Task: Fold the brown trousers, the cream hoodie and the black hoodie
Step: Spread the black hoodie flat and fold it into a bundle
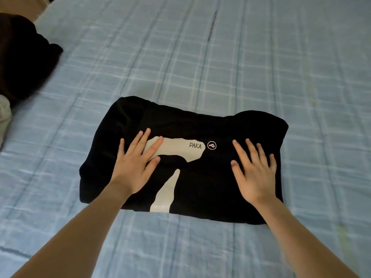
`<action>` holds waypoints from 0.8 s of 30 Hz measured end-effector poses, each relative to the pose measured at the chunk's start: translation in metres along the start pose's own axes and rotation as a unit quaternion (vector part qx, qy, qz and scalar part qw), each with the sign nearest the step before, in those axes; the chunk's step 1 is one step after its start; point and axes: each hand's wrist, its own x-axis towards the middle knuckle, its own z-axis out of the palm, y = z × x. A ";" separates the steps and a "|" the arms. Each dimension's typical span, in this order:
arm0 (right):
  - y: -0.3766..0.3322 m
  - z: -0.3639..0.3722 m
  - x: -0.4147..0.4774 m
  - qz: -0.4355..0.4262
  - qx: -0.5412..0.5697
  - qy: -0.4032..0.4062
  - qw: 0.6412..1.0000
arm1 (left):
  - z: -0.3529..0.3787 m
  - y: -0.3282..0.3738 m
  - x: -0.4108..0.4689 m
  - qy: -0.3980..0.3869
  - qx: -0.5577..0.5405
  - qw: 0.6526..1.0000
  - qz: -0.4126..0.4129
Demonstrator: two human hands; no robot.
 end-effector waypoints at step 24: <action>-0.116 0.020 -0.039 -0.081 0.062 0.079 0.992 | -0.035 -0.068 -0.046 0.029 -0.180 0.947 -0.263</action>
